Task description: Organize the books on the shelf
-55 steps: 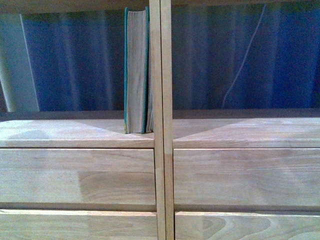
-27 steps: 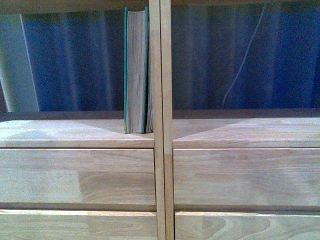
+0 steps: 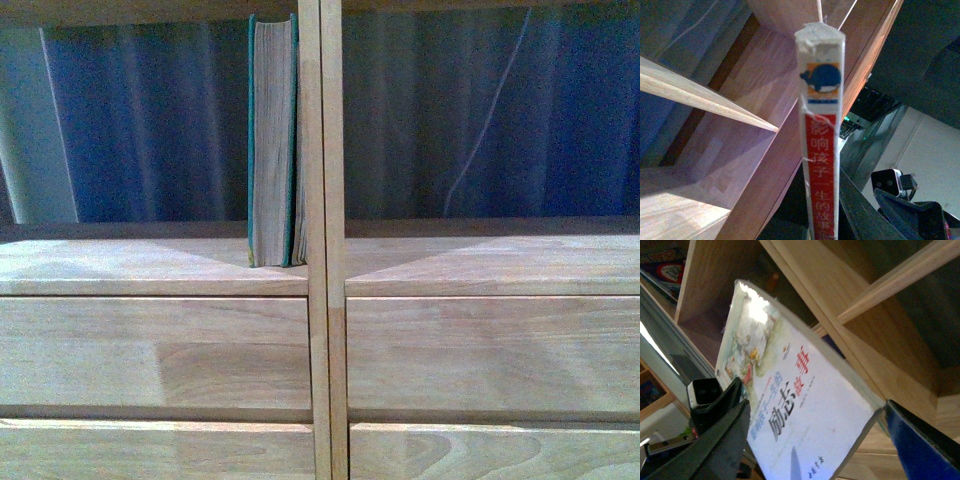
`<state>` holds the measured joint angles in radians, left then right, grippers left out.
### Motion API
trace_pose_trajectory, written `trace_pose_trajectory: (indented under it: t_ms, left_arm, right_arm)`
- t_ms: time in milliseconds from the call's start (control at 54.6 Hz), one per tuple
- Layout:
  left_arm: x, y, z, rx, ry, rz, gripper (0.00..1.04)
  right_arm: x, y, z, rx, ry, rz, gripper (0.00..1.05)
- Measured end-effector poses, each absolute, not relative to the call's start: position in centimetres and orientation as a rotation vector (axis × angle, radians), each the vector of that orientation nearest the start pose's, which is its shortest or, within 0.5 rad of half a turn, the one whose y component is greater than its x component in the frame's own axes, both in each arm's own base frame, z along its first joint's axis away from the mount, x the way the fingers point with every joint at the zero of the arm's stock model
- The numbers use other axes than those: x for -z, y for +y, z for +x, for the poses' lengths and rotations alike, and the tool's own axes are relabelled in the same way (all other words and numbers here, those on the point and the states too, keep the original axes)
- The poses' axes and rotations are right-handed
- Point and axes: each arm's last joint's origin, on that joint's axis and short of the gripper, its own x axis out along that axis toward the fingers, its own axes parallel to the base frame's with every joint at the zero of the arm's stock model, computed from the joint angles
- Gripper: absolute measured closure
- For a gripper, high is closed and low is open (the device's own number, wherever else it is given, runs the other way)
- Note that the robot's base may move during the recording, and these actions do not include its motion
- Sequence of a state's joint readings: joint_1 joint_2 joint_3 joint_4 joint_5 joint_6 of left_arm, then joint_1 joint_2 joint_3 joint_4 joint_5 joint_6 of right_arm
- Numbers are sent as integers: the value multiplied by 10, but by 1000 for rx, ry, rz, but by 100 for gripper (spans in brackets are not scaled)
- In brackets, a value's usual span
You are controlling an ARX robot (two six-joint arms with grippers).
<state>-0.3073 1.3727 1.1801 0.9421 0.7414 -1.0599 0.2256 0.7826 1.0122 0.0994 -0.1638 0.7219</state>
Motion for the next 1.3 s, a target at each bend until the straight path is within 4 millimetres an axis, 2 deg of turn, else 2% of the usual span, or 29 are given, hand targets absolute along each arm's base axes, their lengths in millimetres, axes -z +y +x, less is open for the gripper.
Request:
trace_pose_trajectory:
  t_ms: [73, 183, 311, 458, 660, 824, 1008, 1154, 1301]
  left_arm:
    - [-437, -98, 265, 1268, -166, -723, 98]
    - [-439, -76, 259, 1208, -159, -653, 98]
    - [-437, -56, 252, 1127, -136, -560, 98]
    - [-430, -33, 247, 990, -116, -450, 98]
    - [-424, -2, 240, 730, -167, -290, 98]
    - [-418, 21, 222, 535, -233, -112, 98]
    - [-405, 32, 205, 405, -249, 26, 98]
    - [-387, 39, 209, 369, -232, 51, 98]
    - [-369, 47, 233, 332, -193, 88, 98]
  right_arm:
    - [-433, 27, 145, -446, -214, 680, 6]
    - [-423, 12, 151, -328, -278, 532, 7]
    - [-408, 3, 159, -271, -304, 369, 7]
    - [-391, -3, 167, -265, -306, 287, 7]
    - [-377, 0, 169, -357, -320, 256, 7]
    - [-368, 7, 162, -443, -348, 241, 7]
    - [-360, 15, 160, -455, -347, 243, 7]
    - [-347, 22, 159, -446, -325, 267, 7]
    - [-336, 29, 157, -443, -304, 288, 7]
